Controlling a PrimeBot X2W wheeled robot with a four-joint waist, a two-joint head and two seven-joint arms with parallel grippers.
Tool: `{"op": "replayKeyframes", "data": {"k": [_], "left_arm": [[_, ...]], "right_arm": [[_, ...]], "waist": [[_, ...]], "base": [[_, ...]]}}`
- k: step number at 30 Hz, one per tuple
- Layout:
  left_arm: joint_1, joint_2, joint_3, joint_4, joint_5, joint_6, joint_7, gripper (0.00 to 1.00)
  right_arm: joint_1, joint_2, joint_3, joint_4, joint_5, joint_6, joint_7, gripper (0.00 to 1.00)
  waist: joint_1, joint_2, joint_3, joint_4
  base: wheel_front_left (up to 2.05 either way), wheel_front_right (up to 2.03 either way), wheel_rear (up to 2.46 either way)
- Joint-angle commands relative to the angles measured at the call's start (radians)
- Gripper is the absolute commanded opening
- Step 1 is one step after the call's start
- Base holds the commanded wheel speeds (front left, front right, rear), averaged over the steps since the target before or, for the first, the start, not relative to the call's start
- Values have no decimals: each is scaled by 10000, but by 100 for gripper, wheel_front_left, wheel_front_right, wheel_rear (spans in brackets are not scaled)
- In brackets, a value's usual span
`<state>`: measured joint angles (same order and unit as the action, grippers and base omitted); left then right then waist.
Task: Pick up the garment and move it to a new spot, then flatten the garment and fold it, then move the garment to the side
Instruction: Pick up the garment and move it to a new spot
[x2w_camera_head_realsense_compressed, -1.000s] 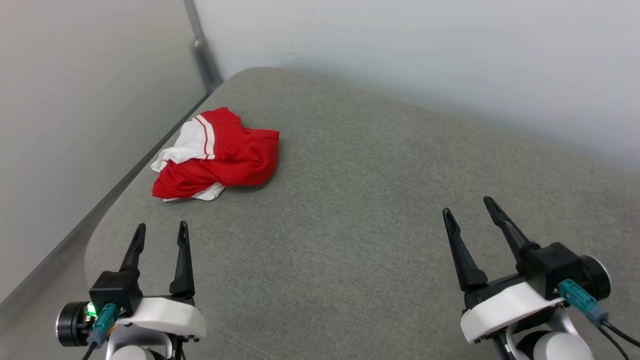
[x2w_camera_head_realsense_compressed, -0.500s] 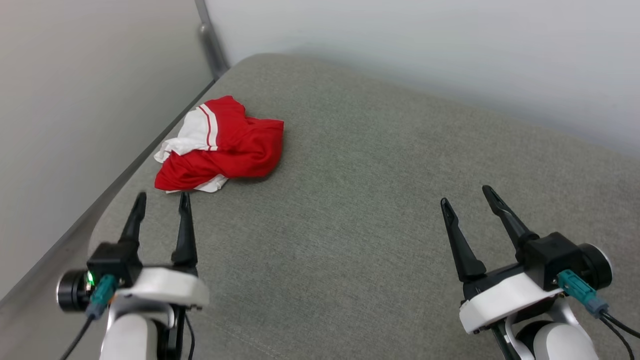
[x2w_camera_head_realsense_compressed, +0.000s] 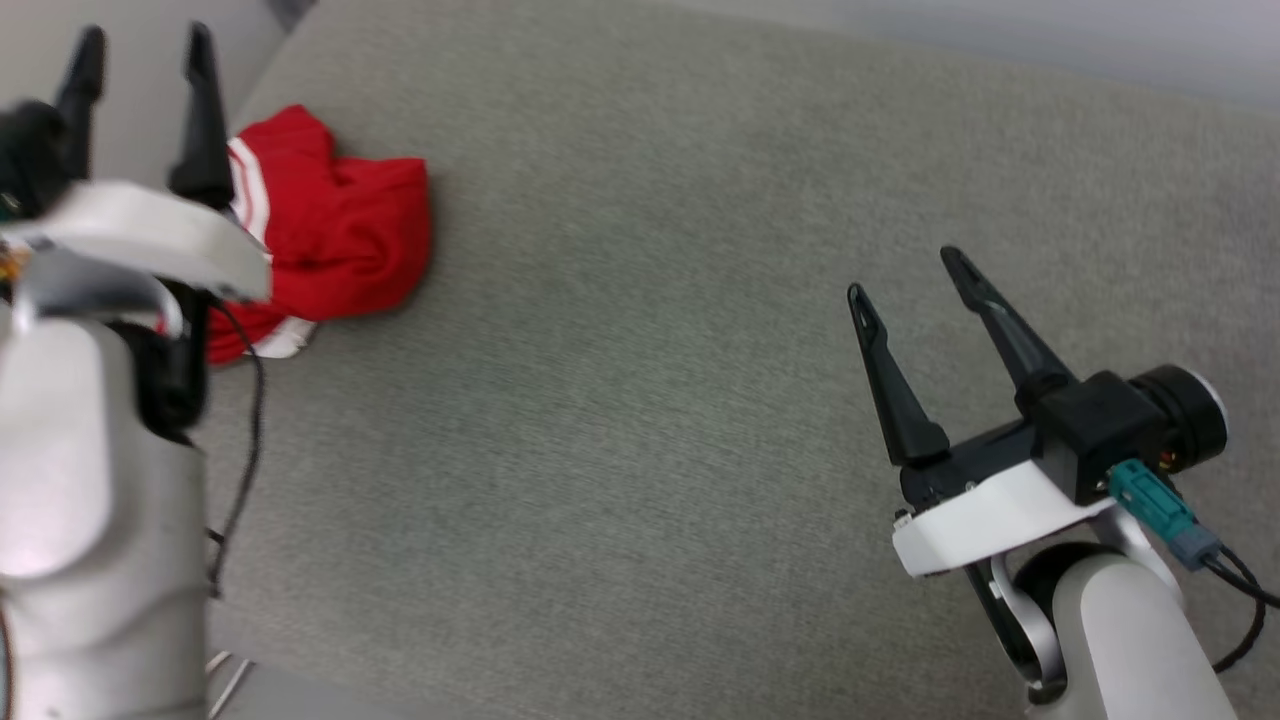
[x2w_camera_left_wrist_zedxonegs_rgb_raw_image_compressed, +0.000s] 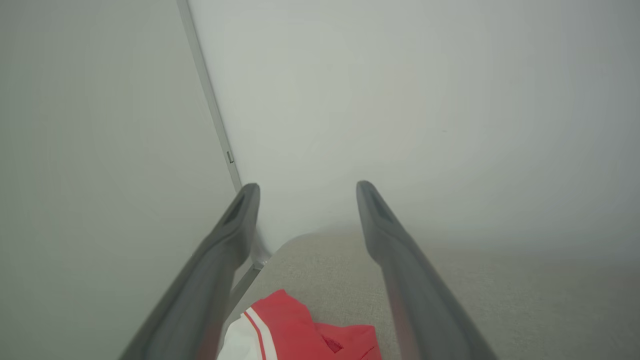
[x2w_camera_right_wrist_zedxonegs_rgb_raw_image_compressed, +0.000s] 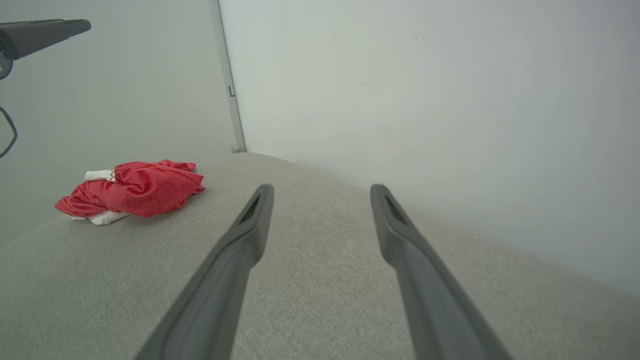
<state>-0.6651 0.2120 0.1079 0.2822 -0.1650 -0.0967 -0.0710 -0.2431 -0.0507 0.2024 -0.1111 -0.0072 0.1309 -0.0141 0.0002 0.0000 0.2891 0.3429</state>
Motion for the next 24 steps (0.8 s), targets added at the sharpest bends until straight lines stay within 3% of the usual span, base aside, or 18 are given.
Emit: {"op": "replayKeyframes", "data": {"k": [1,8,13,14,20,21,22,24], "left_arm": [[-402,228,143,122,-143,-30,415,100],[-1669,1671,491,1733,-650,-130,4183,100],[-1750,2386,591,3121,-951,-152,6453,100],[-1568,2689,666,3766,-1185,-211,7306,100],[-902,2738,1021,5120,-1791,-83,8619,100],[-784,2723,1040,5318,-1895,-89,8852,40],[-714,2678,1067,5447,-1965,-95,9010,2],[-715,2646,1120,5457,-2016,-25,8922,0]], "right_arm": [[-268,-4,34,-74,-50,-3,-53,100],[-865,-6,173,-186,-43,-3,-321,100],[-1170,0,202,12,67,-3,-596,100],[-1285,4,146,137,138,-3,-743,100],[-1311,9,44,267,149,-3,-858,100],[-1318,10,29,255,137,-3,-875,100],[-1301,8,7,256,131,-3,-879,100],[-1251,9,-38,214,79,-3,-887,100]], "waist": [[-2,0,938,-805],[-2,0,2022,-1552],[-2,0,2448,-1951],[-2,0,2564,-2111],[-2,0,2534,-2240],[-2,0,2497,-2245],[-2,0,2435,-2237],[-2,0,2304,-2196]], "base": [[0,0,0],[0,0,0],[0,0,0],[0,0,0],[0,0,0],[0,0,0],[0,0,0],[0,0,0]]}}
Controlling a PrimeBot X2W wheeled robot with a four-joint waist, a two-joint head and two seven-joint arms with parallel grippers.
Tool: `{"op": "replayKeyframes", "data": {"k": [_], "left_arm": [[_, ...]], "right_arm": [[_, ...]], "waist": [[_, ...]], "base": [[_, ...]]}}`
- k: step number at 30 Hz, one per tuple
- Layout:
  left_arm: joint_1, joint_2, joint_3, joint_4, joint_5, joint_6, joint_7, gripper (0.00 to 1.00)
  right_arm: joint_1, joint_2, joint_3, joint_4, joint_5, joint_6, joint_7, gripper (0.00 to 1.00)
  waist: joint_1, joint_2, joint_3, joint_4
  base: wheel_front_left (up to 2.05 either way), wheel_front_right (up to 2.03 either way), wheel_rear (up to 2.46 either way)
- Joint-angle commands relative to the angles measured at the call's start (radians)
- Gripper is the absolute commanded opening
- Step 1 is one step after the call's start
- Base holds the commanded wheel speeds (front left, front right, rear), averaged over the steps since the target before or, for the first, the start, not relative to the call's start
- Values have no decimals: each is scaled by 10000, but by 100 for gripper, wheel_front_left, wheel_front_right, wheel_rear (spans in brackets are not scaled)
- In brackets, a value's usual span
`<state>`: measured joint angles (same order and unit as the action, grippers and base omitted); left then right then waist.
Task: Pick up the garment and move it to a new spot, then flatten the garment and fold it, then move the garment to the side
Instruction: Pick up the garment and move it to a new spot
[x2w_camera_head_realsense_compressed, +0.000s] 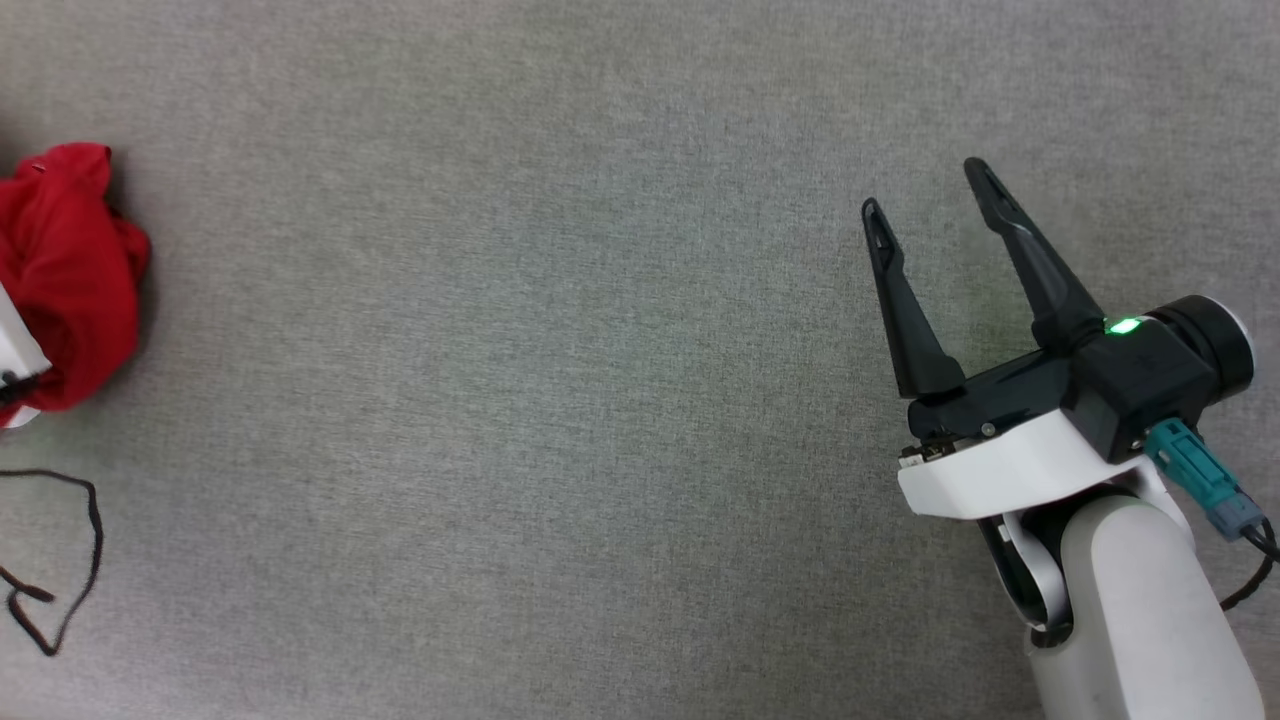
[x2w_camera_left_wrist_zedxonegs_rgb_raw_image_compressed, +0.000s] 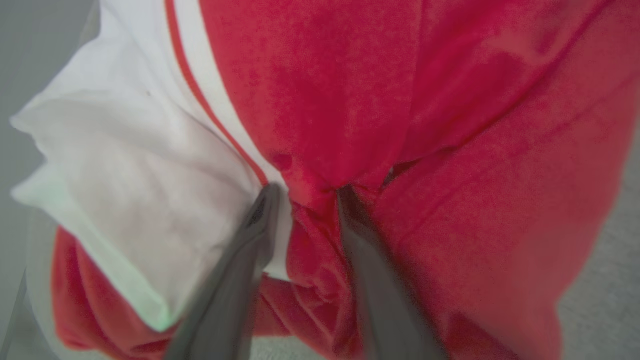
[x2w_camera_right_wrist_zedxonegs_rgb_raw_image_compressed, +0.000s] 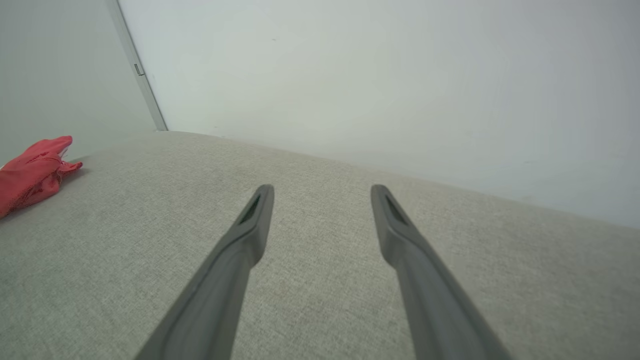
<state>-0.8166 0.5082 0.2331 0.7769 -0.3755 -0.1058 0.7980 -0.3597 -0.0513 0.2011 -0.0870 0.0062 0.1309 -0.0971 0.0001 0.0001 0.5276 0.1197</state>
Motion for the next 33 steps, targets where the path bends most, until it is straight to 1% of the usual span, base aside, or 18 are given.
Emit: {"op": "replayKeyframes", "data": {"k": [1,3,8,15,20,22,25,27,33], "left_arm": [[788,-290,-168,455,146,87,38,0],[741,-229,-210,337,264,164,-423,0],[422,3,-364,-196,747,465,-2262,0],[241,109,-929,-524,1551,550,-4927,0],[40,-148,-1196,-624,1741,574,-6551,0],[72,-221,-1265,-661,1853,711,-6997,0],[286,-498,-1489,-821,1958,780,-7396,0],[457,-782,-1582,-1009,1911,824,-7618,0],[1347,-2025,-2015,-2141,1570,758,-7840,0]], "right_arm": [[-43,15,-46,-27,-73,-3,-47,100],[72,15,-59,11,-63,-3,-63,100],[350,14,-123,113,103,-3,-65,100],[964,13,-305,220,408,-3,-34,100],[1520,15,-539,202,619,-3,-28,100],[1725,13,-635,172,703,-3,-12,100],[2072,15,-714,141,827,-5,54,100],[2296,15,-791,101,900,-5,107,100],[2796,15,-899,-61,958,-3,316,100]], "waist": [[-1,-1,-171,61],[-1,-1,-447,116],[-1,-1,-1255,295],[-1,-1,-2553,416],[-1,-1,-3453,233],[-1,-1,-3762,89],[-1,-1,-4190,-221],[-1,-1,-4433,-431],[-1,-1,-4936,-1258]], "base": [[0,0,0],[0,0,0],[0,0,0],[0,0,0],[0,0,0],[0,0,0],[0,0,0],[0,0,0],[0,0,0]]}}
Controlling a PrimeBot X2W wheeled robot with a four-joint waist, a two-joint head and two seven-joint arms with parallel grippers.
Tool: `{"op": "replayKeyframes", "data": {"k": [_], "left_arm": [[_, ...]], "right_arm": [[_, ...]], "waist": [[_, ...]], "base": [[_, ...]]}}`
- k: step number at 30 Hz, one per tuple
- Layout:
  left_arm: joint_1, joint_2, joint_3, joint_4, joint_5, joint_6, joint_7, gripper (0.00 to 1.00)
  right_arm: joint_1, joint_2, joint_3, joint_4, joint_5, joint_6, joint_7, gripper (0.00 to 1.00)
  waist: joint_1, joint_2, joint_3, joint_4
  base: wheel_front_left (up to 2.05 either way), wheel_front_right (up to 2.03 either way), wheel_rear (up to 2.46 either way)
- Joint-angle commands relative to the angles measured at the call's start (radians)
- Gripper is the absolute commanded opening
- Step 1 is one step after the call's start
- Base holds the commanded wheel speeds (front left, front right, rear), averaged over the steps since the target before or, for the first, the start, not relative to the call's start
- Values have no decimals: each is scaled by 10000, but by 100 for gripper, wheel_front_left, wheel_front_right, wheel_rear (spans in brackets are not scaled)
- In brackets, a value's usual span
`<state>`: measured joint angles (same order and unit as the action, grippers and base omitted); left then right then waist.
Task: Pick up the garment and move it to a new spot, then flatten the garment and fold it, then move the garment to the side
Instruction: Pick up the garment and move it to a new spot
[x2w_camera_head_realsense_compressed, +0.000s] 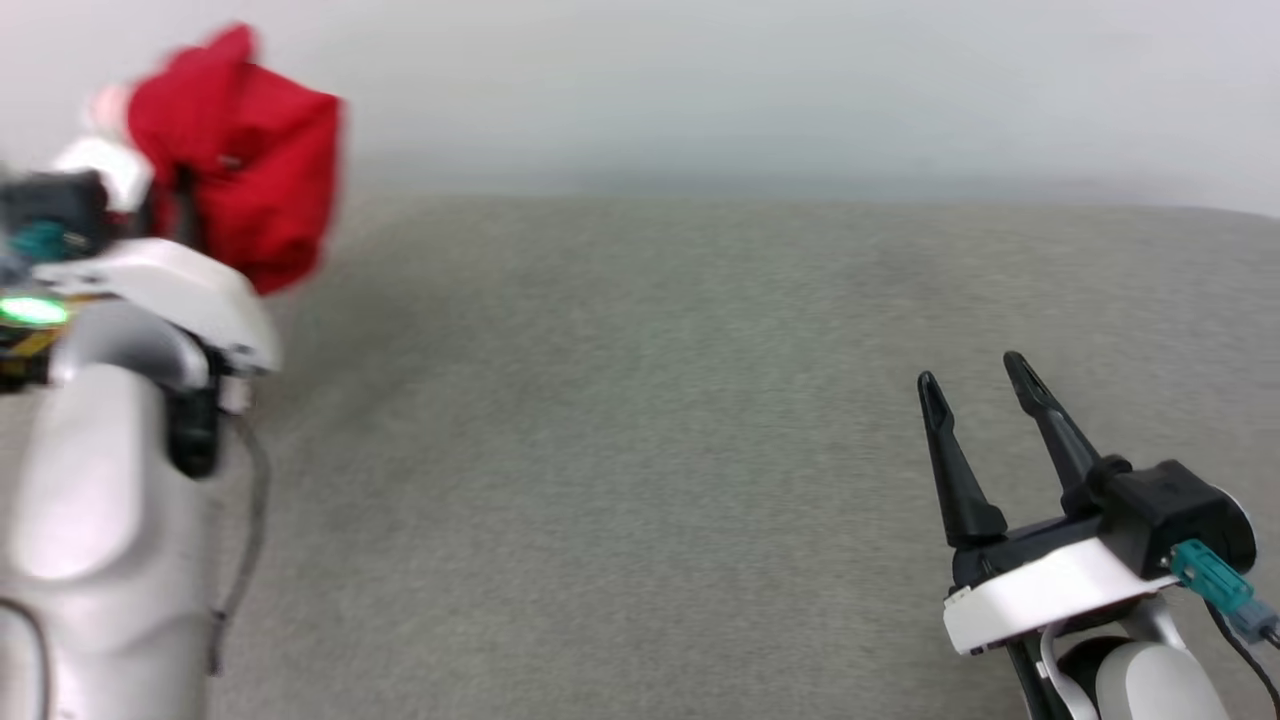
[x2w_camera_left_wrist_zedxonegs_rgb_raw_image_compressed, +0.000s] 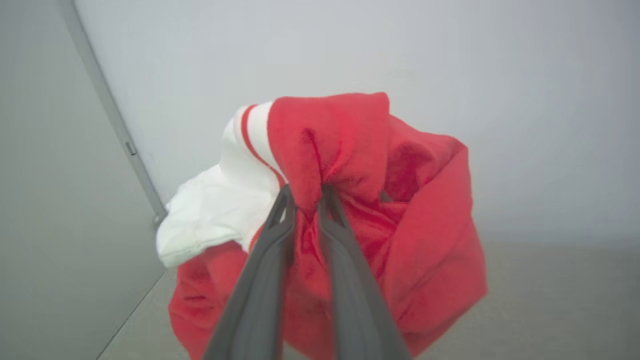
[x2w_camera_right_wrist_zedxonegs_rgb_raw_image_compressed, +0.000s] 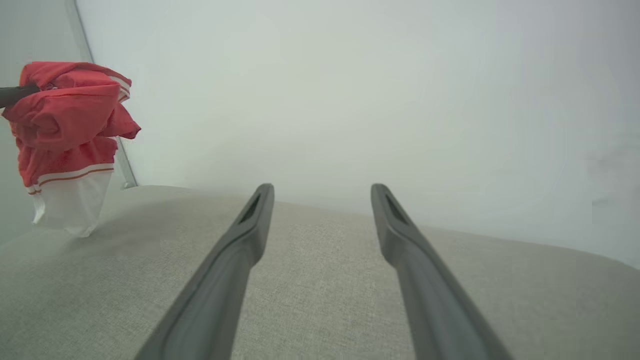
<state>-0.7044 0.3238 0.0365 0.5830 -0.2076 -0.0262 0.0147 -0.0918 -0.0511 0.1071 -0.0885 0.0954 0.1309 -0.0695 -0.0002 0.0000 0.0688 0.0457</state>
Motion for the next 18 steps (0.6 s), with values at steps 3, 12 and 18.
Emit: {"op": "replayKeyframes", "data": {"k": [3,12,18], "left_arm": [[783,-948,-393,-832,-305,-91,125,0],[2073,-2439,-1850,-1996,-717,-535,295,0],[3346,-2701,-3567,-2269,-1127,-664,402,0]], "right_arm": [[268,13,-36,-166,78,-3,133,100],[334,14,-107,-374,174,-3,239,100],[357,12,-118,-332,303,-3,163,100]], "waist": [[2,0,-406,-971],[2,0,2,-2097],[2,0,426,-2402]], "base": [[0,0,0],[0,0,0],[0,0,0]]}}
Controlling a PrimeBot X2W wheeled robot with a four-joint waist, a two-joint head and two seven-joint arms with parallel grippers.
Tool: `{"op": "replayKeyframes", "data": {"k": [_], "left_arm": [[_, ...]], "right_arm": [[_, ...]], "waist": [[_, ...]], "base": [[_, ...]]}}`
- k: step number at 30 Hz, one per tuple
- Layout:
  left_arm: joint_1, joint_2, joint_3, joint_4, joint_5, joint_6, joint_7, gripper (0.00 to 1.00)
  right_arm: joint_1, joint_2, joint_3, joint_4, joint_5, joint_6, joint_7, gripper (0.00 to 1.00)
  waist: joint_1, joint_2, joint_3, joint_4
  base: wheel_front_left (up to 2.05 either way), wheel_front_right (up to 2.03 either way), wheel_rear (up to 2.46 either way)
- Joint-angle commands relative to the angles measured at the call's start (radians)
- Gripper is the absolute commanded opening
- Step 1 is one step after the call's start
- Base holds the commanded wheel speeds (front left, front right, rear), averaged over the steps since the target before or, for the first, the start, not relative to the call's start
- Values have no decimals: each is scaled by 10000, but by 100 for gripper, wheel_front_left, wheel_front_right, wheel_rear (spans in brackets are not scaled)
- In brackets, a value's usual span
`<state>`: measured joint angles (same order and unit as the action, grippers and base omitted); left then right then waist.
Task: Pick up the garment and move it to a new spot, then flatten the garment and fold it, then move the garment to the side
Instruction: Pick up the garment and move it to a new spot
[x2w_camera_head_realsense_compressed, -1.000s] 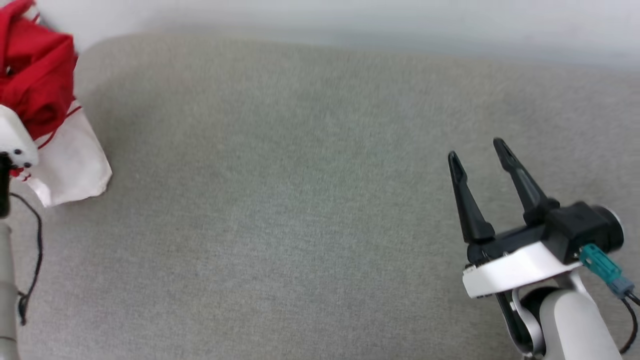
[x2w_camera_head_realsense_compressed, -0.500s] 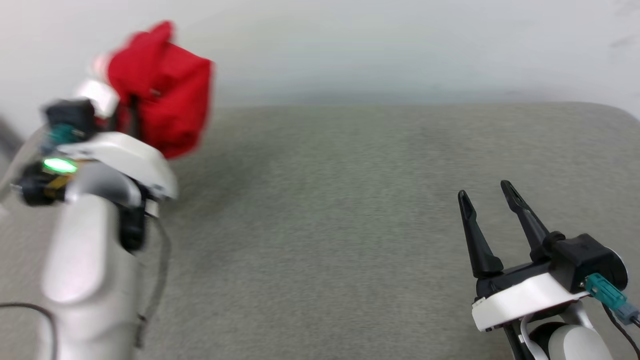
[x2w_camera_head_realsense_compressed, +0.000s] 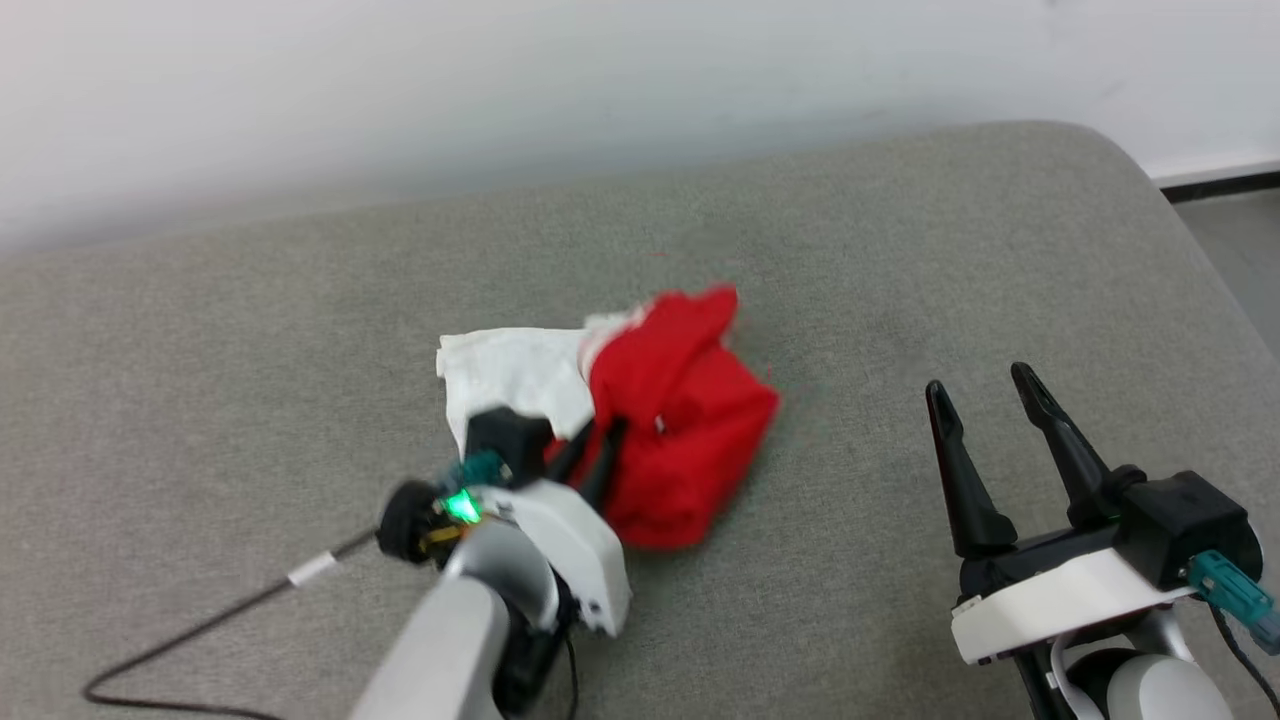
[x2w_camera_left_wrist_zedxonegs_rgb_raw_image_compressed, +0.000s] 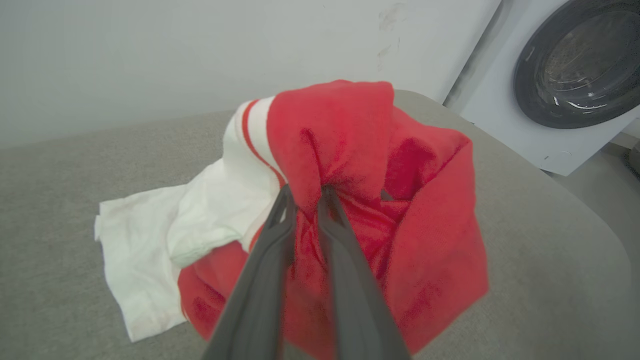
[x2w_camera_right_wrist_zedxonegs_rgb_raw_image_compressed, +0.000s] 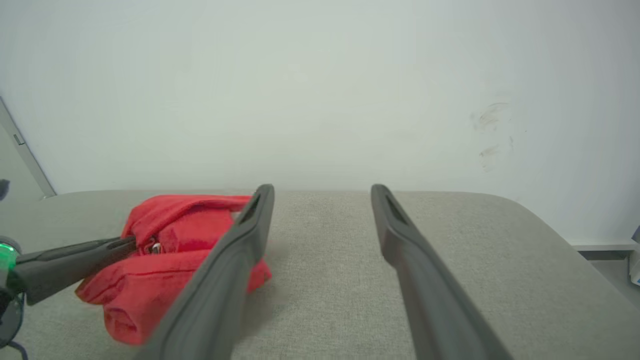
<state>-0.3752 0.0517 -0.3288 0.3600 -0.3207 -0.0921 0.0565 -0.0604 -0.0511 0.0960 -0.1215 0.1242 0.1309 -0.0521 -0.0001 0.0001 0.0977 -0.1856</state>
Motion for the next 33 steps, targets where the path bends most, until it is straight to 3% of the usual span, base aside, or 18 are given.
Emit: {"op": "replayKeyframes", "data": {"k": [1,5,6,7,8,9,16,20,21,27,33], "left_arm": [[284,12,-210,-19,-13,31,-26,0],[1030,-4,-1132,216,-240,96,124,0],[1143,-1,-1328,240,-343,77,147,4],[1170,-5,-1487,264,-261,83,125,34],[1222,-6,-1644,276,-274,89,114,73],[1273,-8,-1732,256,-333,83,60,100],[1077,-8,-1579,-621,-216,325,-1336,100],[1219,144,-954,-1228,-335,797,-2121,100],[1376,354,-391,-1545,-454,1207,-2402,100],[2013,1115,611,-1928,-565,1881,-2552,100],[2890,1719,991,-2272,-600,2123,-2467,100]], "right_arm": [[47,14,-13,25,90,-3,-36,100],[-73,15,3,75,42,-3,-112,100],[-126,15,24,74,75,-3,-122,100],[-176,15,38,97,85,-3,-127,100],[-199,14,18,103,52,-3,-151,100],[-227,14,32,129,57,-3,-154,100],[-189,14,-108,287,-84,-3,-117,100],[-34,14,-280,325,-136,-3,-23,100],[127,14,-426,312,-212,-3,57,100],[537,14,-665,347,-291,-3,258,100],[1010,14,-828,366,-249,-3,466,100]], "waist": [[1,-1,178,-79],[1,-1,377,54],[1,-1,424,115],[1,-1,438,173],[1,-1,443,255],[1,-1,441,320],[1,-1,56,860],[1,-1,-220,1136],[1,-1,-402,1332],[1,-1,-819,1571],[1,-1,-1181,1612]], "base": [[0,0,0],[0,0,0],[0,0,0],[0,0,0],[0,0,0],[0,0,0],[0,0,0],[0,0,0],[0,0,0],[0,0,0],[0,0,0]]}}
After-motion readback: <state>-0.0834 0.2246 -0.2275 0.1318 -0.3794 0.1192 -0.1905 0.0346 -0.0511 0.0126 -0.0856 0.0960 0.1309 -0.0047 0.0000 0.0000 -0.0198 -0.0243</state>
